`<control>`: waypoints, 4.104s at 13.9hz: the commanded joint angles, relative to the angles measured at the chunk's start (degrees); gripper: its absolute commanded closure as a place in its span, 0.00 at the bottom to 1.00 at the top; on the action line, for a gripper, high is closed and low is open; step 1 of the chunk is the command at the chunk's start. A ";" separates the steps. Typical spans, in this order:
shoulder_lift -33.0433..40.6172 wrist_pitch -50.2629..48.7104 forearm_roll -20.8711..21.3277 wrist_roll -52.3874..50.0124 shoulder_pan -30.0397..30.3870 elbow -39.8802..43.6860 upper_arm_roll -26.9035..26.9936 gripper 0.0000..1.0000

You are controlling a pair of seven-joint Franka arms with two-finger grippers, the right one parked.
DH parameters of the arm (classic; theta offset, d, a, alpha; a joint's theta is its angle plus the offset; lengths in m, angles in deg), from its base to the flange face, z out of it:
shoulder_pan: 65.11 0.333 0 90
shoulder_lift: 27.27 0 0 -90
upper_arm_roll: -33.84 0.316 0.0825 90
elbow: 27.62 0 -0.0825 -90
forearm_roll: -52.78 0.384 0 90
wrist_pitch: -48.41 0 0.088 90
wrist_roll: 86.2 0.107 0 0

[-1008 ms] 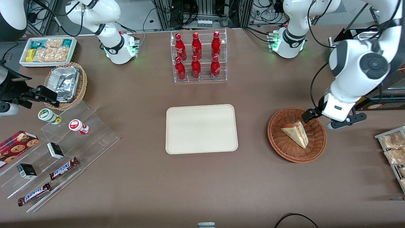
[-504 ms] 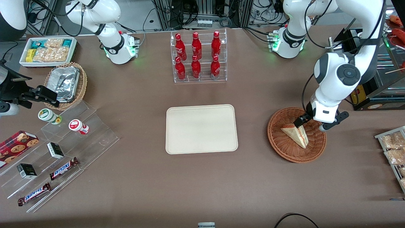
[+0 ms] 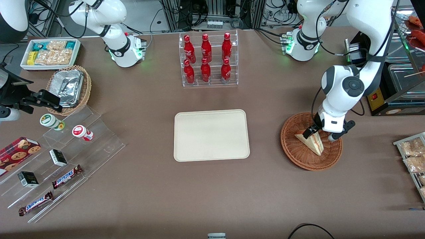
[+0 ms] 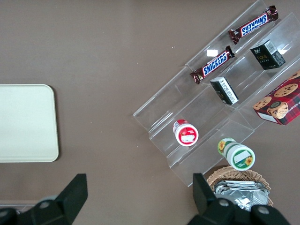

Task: Place sandwich from basket to tray
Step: 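Lower the open left gripper over the sandwich in the wicker basket, then close the left gripper on the wrapped sandwich and lift it, then carry the sandwich with the left gripper over the cream tray, then lower the sandwich onto the tray and open the left gripper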

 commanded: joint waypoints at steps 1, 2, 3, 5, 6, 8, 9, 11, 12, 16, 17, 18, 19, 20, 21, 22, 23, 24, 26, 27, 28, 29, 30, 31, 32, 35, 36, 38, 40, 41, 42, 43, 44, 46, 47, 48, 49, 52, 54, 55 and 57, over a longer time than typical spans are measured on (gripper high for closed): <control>-1.16 2.08 0.97 -2.71 -0.25 -0.20 0.01 0.01; -1.51 2.17 0.88 -2.89 -0.25 0.07 0.01 0.08; -1.60 2.17 0.88 -3.50 -0.25 0.42 0.01 0.27; -2.04 2.35 0.88 -4.03 -0.25 1.12 0.01 0.96; -2.04 2.35 0.88 -4.03 -0.25 1.39 0.01 1.00; -1.86 1.91 0.88 -4.03 -0.34 2.09 -0.08 1.00; -1.17 1.56 0.88 -3.86 -0.43 2.18 -0.08 1.00; 1.64 -2.19 0.97 -3.51 -0.60 3.22 -0.08 1.00; 2.87 -6.48 0.97 -3.33 -0.60 5.15 -0.08 1.00; 5.61 -30.99 1.32 -2.80 -0.69 19.63 -4.11 1.00; 5.26 -35.92 1.32 -2.89 -0.69 23.85 -6.39 1.00; 4.56 -39.62 1.32 -3.32 -0.78 27.63 -8.50 1.00; 3.51 -41.75 1.32 -3.94 -1.13 30.36 -10.87 1.00; 3.15 -42.29 1.32 -4.46 -2.09 31.87 -12.63 1.00; 2.37 -42.21 1.41 -5.69 -3.66 32.84 -13.52 1.00; 1.23 -42.47 2.02 -7.18 -6.81 34.94 -13.88 1.00; -0.44 -42.56 2.89 -8.41 -9.54 36.61 -13.88 1.00; -1.76 -42.56 3.95 -9.90 -12.09 37.94 -13.97 1.00; -6.14 -42.30 7.02 -14.90 -18.77 40.92 -13.88 1.00; -8.34 -42.21 7.99 -15.80 -20.28 43.03 -13.88 1.00; -10.71 -42.12 8.18 -16.07 -21.94 45.14 -13.88 1.00; -12.65 -41.95 8.26 -15.98 -23.96 46.64 -13.88 1.00; -14.06 -41.86 8.27 -15.98 -25.29 47.78 -13.88 1.00; -15.47 -41.42 8.18 -15.90 -25.91 48.66 -13.88 1.00; -16.96 -40.72 8.09 -15.98 -26.09 49.37 -14.05 1.00; -20.05 -36.86 8.44 -16.07 -30.04 49.82 -14.15 1.00; -21.10 -35.98 8.44 -16.16 -30.13 49.82 -14.14 1.00; -22.42 -33.52 9.22 -16.16 -31.62 49.82 -14.14 1.00; -24.00 -31.76 10.63 -16.33 -31.72 49.82 -14.14 1.00; -24.88 -30.97 12.03 -16.33 -31.72 49.82 -14.14 1.00; -25.58 -30.61 13.52 -16.42 -31.80 49.82 -14.14 1.00; -26.64 -30.52 14.93 -16.51 -31.98 49.73 -14.14 1.00; -27.69 -30.26 15.12 -16.51 -32.15 49.81 -14.14 1.00; -29.19 -27.11 15.73 -16.51 -32.16 49.55 -14.14 1.00; -29.89 -26.66 16.00 -16.51 -32.16 49.46 -14.14 1.00; -30.42 -26.57 16.26 -16.51 -32.16 49.46 -14.14 1.00; -30.86 -26.57 17.22 -16.51 -32.24 49.46 -14.14 1.00; -32.18 -26.39 18.28 -16.51 -32.24 49.46 -14.14 0.88; -32.53 -26.39 18.20 -16.34 -32.16 49.46 -14.14 0.34; -32.45 -26.39 18.20 -15.81 -32.16 49.55 -14.14 0.00; -31.92 -26.48 18.02 -16.51 -31.98 49.55 -14.23 0.00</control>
